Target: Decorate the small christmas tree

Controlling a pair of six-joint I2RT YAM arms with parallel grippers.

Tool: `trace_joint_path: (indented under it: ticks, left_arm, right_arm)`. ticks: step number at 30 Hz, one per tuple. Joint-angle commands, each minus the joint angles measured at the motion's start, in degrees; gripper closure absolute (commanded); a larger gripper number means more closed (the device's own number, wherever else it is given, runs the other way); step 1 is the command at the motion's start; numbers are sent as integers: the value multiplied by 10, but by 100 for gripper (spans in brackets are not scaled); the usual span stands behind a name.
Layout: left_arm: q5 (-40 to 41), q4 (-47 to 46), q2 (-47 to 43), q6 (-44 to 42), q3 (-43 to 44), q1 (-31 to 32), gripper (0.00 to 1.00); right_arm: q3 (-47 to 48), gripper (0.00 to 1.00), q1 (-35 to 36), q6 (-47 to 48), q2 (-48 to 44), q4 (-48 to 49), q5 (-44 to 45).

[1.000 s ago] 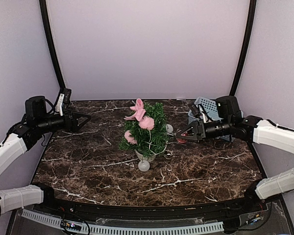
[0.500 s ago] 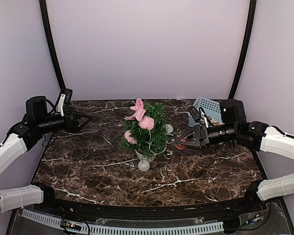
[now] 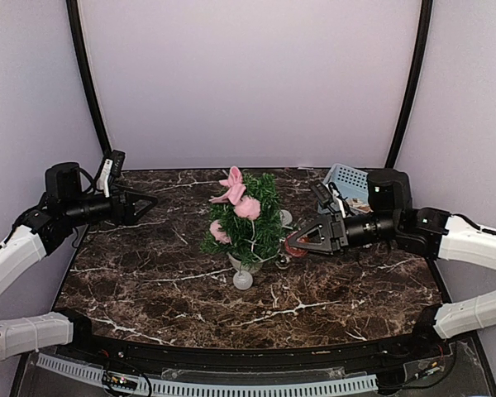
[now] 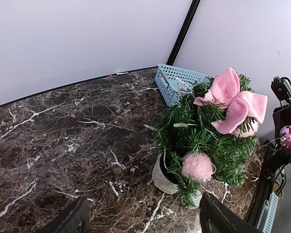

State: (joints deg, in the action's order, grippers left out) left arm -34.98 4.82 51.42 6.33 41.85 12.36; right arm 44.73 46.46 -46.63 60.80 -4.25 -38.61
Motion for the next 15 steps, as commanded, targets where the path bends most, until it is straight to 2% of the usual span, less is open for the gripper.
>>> trace_joint_path:
  ticks: [1,6,10,15]
  left_arm:
    - [-1,-2,-4,-12,-8,11,21]
    - [1,-1,-1,-13,-7,16,21]
    - [6,2,1,-14,-6,18,20]
    - [12,4,0,-15,-6,18,21]
  right_arm:
    - [40,67,21,4,20,40,14]
    - [85,67,22,34,36,47,44]
    - [140,68,15,62,87,46,53]
    - [178,68,-7,68,134,71,28]
